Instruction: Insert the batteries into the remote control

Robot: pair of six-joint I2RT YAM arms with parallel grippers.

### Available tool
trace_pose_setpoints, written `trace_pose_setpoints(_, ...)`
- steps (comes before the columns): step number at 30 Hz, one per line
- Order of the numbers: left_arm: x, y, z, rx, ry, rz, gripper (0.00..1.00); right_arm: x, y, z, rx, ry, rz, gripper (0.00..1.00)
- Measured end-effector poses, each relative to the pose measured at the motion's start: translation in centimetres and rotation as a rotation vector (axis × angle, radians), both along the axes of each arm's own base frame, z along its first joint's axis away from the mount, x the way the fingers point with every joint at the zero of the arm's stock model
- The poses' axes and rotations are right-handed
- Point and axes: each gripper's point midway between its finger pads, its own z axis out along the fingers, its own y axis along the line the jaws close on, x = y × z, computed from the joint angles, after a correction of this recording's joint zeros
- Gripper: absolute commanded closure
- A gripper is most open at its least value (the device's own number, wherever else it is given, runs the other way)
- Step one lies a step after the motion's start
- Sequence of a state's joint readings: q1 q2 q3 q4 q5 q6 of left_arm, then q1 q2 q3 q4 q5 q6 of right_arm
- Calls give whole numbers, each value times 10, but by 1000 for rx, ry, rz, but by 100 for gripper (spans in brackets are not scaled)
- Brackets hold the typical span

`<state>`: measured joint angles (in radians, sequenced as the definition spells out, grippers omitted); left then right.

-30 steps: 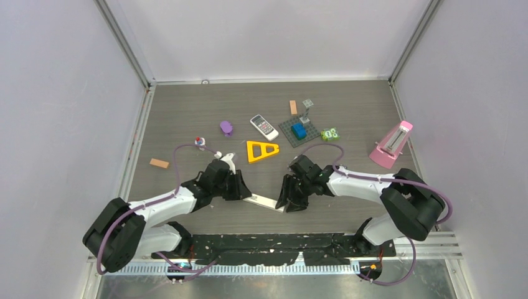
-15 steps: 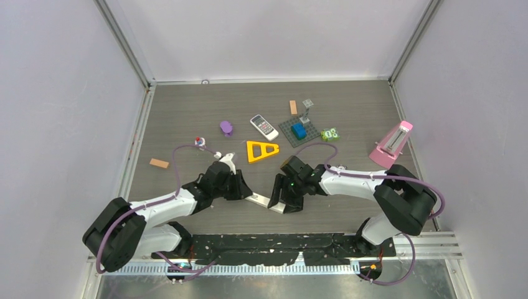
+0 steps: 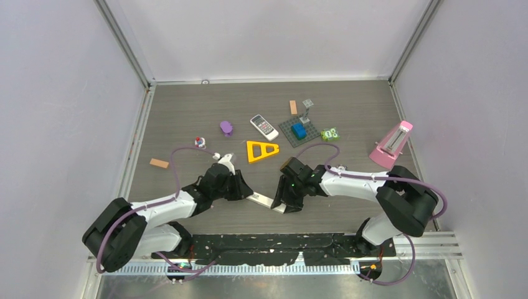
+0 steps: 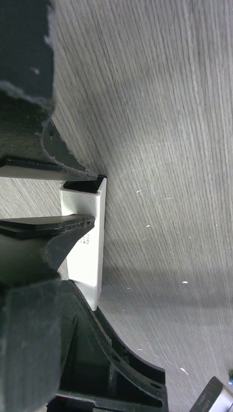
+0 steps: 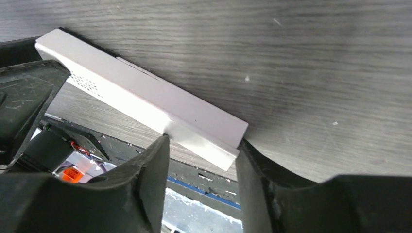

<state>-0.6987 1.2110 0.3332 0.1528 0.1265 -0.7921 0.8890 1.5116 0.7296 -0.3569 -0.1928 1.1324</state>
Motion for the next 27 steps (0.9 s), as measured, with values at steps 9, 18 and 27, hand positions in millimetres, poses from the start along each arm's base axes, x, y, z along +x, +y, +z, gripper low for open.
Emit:
trace_pose_setpoints(9,-1,1,0,-26,-8,30,77,-3,-5,1,-29,3,35,58)
trace_pose_setpoints(18,-5,6,2,-39,2,63,74,12,-6,3,-59,-55,139,42)
trace_pose_setpoints(27,-10,9,1,-40,35,82,73,18,-6,1,-9,-99,150,39)
